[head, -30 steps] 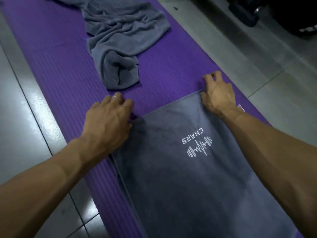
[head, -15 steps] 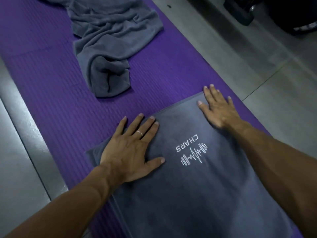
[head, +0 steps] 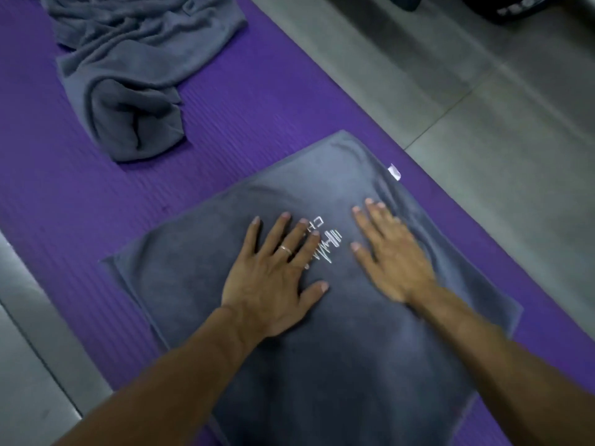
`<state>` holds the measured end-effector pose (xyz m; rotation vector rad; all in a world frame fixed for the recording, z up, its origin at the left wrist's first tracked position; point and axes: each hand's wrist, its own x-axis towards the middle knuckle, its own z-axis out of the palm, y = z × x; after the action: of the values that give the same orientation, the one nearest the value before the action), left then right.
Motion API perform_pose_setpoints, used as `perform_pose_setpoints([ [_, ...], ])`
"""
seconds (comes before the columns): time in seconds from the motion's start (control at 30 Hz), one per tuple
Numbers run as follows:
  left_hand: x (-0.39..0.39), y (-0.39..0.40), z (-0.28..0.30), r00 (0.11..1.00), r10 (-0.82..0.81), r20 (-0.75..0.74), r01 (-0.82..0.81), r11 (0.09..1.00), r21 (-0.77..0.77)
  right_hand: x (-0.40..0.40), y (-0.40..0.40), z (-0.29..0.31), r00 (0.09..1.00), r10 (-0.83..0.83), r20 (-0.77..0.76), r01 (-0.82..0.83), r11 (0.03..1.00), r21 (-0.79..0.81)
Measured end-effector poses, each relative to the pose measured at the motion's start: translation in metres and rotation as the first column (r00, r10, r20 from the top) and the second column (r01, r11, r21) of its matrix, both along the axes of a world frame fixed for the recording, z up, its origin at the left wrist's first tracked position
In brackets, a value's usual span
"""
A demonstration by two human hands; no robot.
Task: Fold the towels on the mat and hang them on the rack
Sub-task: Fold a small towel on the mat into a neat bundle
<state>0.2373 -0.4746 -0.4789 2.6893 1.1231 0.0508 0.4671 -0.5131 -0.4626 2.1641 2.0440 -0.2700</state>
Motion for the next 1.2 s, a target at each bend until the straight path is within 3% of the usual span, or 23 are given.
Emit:
perform_pose_setpoints([
  [0.1, 0.001, 0.001, 0.002, 1.0, 0.017, -0.01, -0.017, 0.999, 0.03, 0.04, 0.011, 0.011, 0.978, -0.181, 0.1, 0.187, 0.981, -0.054],
  [0.23, 0.008, -0.002, 0.009, 1.0, 0.022, -0.008, -0.021, 0.999, 0.049, 0.046, 0.0, 0.033, 0.89, -0.414, -0.19, 0.445, 0.88, 0.165],
  [0.33, 0.035, -0.004, 0.012, 0.993, -0.105, 0.055, 0.1, 0.99, 0.098, 0.066, -0.049, 0.039, 0.812, -0.569, -0.128, 0.583, 0.787, 0.202],
  [0.43, 0.079, -0.005, 0.012, 0.968, -0.233, 0.09, 0.231, 0.972, 0.037, 0.093, -0.095, 0.039, 0.611, -0.785, -0.105, 0.789, 0.591, 0.171],
  [0.53, 0.126, 0.003, 0.01, 0.96, -0.276, 0.038, 0.276, 0.961, -0.001, 0.118, -0.119, 0.046, 0.333, -0.882, -0.334, 0.932, 0.361, -0.026],
  [0.6, 0.149, 0.016, 0.009, 0.955, -0.292, -0.046, 0.293, 0.956, 0.008, 0.12, -0.125, 0.046, 0.225, -0.874, -0.432, 0.925, 0.33, -0.187],
  [0.73, 0.162, 0.038, 0.004, 0.942, -0.325, -0.087, 0.332, 0.94, 0.083, 0.115, -0.116, 0.038, 0.288, -0.883, -0.371, 0.901, 0.381, -0.206],
  [0.9, 0.163, 0.042, -0.001, 0.947, -0.295, -0.128, 0.305, 0.95, 0.067, 0.124, -0.11, 0.041, 0.305, -0.916, -0.26, 0.908, 0.362, -0.212],
  [1.03, 0.163, 0.046, 0.0, 0.945, -0.304, -0.119, 0.312, 0.948, 0.054, 0.14, -0.135, 0.05, 0.202, -0.978, -0.059, 0.955, 0.21, -0.208],
  [1.2, 0.166, 0.049, -0.002, 0.931, -0.333, -0.149, 0.34, 0.94, 0.027, 0.143, -0.129, 0.058, 0.061, -0.979, -0.192, 0.973, 0.102, -0.209],
])
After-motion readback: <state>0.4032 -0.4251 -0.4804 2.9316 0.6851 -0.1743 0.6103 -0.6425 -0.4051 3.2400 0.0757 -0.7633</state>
